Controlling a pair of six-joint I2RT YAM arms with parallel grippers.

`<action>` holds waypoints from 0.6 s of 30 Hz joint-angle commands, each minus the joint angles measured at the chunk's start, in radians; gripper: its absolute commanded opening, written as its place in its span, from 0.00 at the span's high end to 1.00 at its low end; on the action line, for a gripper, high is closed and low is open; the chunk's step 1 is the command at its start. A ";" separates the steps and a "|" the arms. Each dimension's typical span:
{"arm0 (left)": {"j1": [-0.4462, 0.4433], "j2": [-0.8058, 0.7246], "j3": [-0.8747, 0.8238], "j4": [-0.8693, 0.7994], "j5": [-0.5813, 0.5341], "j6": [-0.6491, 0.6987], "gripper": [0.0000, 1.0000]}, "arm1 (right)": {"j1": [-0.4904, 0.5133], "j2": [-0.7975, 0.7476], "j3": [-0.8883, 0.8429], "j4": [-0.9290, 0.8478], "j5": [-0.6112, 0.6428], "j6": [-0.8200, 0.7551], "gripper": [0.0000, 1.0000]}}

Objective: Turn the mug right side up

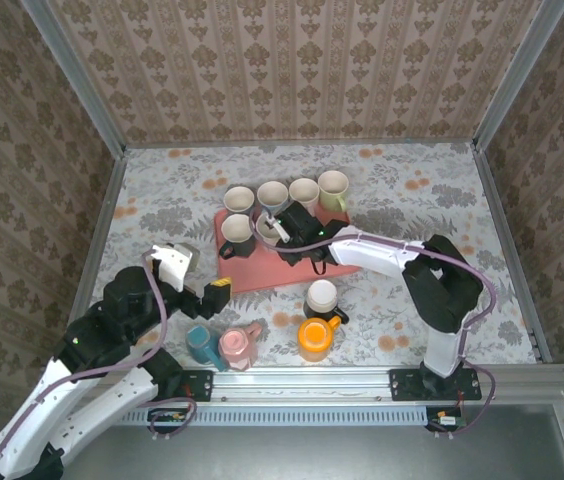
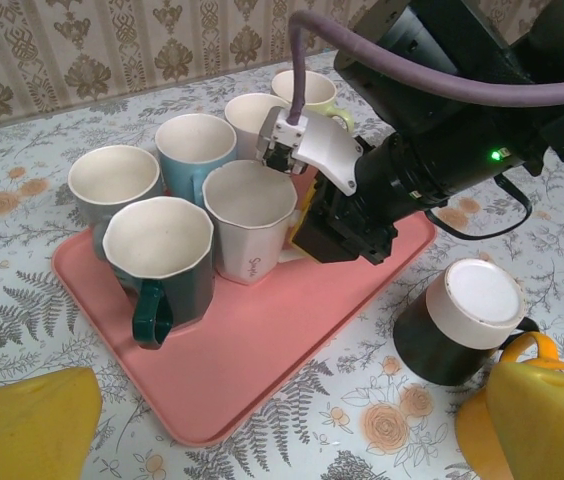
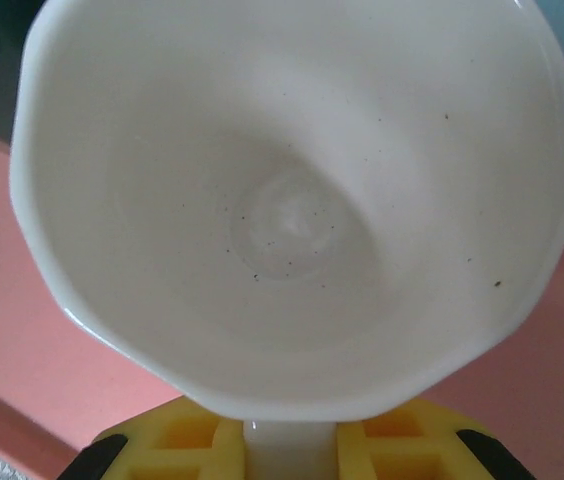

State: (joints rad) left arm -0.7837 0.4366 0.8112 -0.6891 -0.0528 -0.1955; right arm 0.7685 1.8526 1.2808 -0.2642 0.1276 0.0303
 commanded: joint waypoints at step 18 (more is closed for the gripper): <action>0.005 0.069 0.016 -0.030 -0.043 -0.027 0.00 | -0.006 -0.185 -0.056 0.029 -0.050 0.011 0.31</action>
State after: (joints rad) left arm -0.7837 0.4805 0.8112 -0.6910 -0.0872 -0.1982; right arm 0.7654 1.7535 1.2419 -0.2211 0.0933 0.0528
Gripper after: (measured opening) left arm 0.997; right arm 0.673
